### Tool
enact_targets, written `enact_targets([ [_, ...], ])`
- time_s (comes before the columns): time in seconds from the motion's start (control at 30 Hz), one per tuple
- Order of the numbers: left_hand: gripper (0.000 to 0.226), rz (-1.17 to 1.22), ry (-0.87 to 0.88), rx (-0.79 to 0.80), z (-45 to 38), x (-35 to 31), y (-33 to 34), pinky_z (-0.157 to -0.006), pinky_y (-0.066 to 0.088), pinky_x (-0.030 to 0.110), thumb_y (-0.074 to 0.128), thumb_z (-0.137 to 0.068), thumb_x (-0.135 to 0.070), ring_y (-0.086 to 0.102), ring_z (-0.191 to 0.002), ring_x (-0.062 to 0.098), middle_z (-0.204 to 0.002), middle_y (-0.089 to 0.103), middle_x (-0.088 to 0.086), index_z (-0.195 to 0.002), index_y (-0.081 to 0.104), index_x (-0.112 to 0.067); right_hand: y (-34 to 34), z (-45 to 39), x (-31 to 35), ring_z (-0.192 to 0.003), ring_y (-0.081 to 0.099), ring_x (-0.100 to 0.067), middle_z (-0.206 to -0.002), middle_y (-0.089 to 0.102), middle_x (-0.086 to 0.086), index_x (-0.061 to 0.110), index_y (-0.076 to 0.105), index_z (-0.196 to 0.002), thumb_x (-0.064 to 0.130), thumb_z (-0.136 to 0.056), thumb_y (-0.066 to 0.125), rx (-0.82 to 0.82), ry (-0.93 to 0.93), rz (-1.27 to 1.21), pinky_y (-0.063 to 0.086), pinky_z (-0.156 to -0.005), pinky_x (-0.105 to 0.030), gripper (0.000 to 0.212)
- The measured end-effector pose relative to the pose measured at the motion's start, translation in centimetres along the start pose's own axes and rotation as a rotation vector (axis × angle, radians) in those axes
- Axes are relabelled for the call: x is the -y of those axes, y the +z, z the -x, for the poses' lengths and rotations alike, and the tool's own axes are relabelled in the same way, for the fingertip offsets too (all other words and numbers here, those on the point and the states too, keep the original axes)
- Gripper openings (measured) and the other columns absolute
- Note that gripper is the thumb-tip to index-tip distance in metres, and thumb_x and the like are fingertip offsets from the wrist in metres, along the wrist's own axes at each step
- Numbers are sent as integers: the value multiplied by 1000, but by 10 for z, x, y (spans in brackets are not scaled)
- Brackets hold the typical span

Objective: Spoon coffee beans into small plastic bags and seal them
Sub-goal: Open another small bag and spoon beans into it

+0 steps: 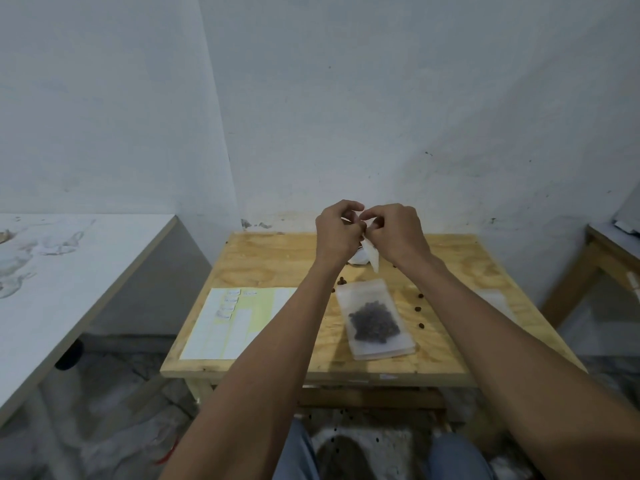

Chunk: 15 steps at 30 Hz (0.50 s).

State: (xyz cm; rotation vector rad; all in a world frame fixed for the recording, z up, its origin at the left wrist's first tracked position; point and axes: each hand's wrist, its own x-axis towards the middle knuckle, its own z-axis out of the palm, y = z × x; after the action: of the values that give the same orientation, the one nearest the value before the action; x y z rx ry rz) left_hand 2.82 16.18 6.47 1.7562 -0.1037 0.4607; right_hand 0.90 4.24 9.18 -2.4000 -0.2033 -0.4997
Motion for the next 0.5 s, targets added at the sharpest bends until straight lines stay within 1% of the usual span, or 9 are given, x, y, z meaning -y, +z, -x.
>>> enact_targets([
  [0.07,31,-26,32,-15,-2,0,3,-61,61,43,60,-79,14,61,-60,21,-69,61,1,-98,73,-6,7,1,-1,-77,65,-20,-87,74,-8,16,78,-112,3,-86,61,-41,-8,29,50,-74,-28,34],
  [0.1,31,-62,53,-22,-3,1,4,-64,61,44,60,-78,13,60,-60,19,-69,60,0,-99,73,-6,9,2,-1,-83,67,-23,-94,75,-11,15,77,-115,2,-85,60,-59,-3,41,48,-75,-27,37],
  [0.17,32,-190,123,-30,-2,5,5,-69,58,40,61,-78,8,59,-65,17,-73,61,1,-104,75,-6,9,1,-6,-97,69,-28,-107,74,-15,11,75,-119,1,-86,59,-101,20,80,52,-83,-31,38],
  [0.23,32,-271,170,-19,4,8,4,-71,54,34,65,-78,4,57,-68,16,-75,62,3,-107,75,-7,6,0,-12,-102,68,-31,-114,71,-18,9,74,-120,0,-88,58,-144,17,111,55,-90,-37,37],
  [0.33,31,-270,183,-18,5,5,4,-71,49,30,65,-79,-2,54,-66,12,-73,60,2,-107,75,-9,5,1,-16,-101,67,-32,-115,66,-18,10,73,-124,-1,-93,56,-162,-5,125,55,-86,-38,37],
  [0.4,31,-261,206,-6,5,1,2,-73,51,32,65,-81,-9,56,-69,11,-85,60,2,-110,74,-12,4,1,-17,-101,65,-29,-115,65,-15,13,71,-128,2,-96,56,-170,-21,104,52,-84,-33,37],
  [0.43,32,-243,227,5,5,-1,0,-76,53,33,64,-82,-15,58,-75,11,-94,60,2,-112,73,-15,1,0,-16,-100,65,-27,-113,66,-14,15,71,-128,3,-97,55,-177,-34,85,49,-83,-29,37],
  [0.47,36,-218,252,23,6,-2,-3,-79,55,34,64,-81,-21,60,-85,11,-104,60,1,-116,72,-18,-2,-2,-16,-98,65,-25,-110,67,-12,16,72,-127,4,-98,56,-184,-51,59,49,-84,-28,36],
  [0.5,42,-200,278,60,5,-2,-7,-83,55,34,63,-79,-28,60,-100,11,-116,58,0,-121,68,-20,-5,-5,-16,-94,66,-24,-107,68,-10,18,73,-125,5,-97,56,-188,-64,20,51,-85,-29,35],
])
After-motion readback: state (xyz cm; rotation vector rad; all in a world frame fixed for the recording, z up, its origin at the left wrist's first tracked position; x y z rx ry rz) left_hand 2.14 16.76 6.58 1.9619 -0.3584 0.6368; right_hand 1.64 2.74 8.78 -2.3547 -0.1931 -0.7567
